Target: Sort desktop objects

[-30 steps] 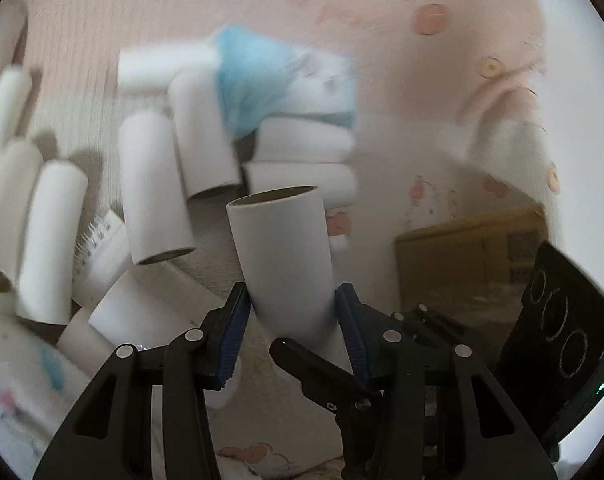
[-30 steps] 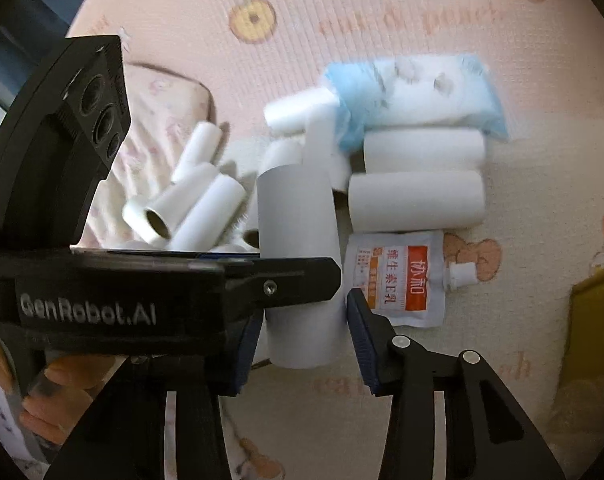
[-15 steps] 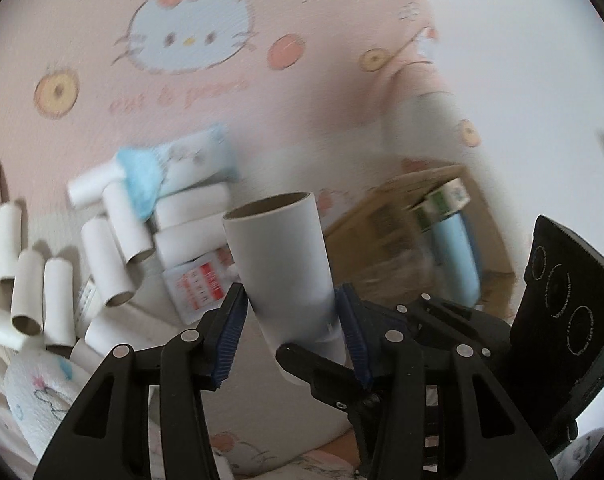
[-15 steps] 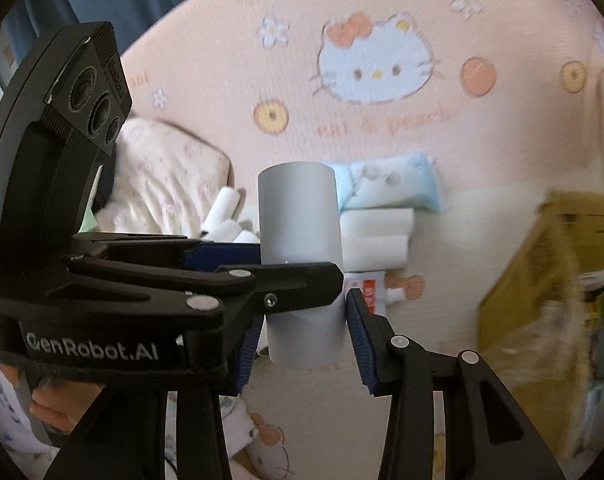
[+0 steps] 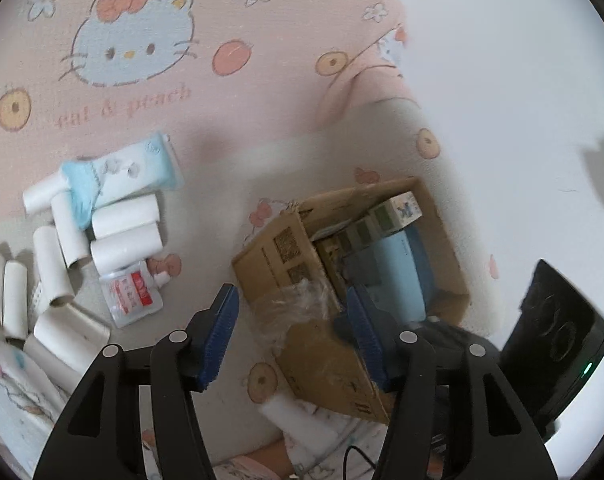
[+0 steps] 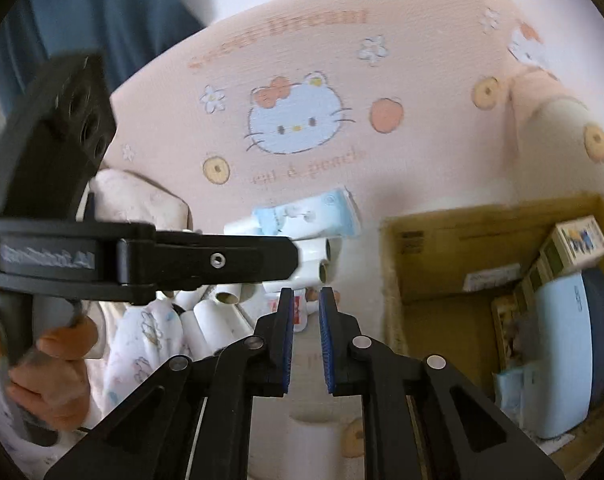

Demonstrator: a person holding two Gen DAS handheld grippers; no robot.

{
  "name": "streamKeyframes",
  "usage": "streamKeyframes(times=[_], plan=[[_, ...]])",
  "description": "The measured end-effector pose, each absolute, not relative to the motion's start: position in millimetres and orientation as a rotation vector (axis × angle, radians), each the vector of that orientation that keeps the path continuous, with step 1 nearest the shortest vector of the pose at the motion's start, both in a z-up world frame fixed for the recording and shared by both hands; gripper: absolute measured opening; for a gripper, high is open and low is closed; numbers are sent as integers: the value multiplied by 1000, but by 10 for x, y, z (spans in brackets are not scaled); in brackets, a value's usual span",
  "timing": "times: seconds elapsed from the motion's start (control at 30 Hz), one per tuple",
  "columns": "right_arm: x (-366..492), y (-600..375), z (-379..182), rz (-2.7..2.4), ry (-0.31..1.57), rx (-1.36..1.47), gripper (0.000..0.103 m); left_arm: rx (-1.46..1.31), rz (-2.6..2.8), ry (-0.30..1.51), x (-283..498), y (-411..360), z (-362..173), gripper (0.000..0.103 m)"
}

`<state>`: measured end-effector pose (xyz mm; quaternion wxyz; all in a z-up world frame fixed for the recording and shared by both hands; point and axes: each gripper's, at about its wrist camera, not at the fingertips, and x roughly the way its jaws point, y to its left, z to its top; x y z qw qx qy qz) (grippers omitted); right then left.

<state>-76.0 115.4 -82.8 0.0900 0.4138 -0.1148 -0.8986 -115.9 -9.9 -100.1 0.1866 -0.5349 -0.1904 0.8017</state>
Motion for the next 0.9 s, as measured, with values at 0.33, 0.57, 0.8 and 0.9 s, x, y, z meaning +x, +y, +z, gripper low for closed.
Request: streamKeyframes(times=[0.33, 0.57, 0.8, 0.9], plan=[[-281, 1252, -654, -2735, -310, 1219, 11, -1679, 2199, -509, -812, -190, -1571, 61], [78, 932, -772, -2708, -103, 1281, 11, -1727, 2210, -716, -541, -352, -2057, 61], [313, 713, -976, -2629, -102, 1328, 11, -1713, 2293, -916, -267, -455, -2348, 61], [361, 661, -1080, -2603, -86, 1373, 11, -1748, 2229, -910, -229, -392, -2439, 61]])
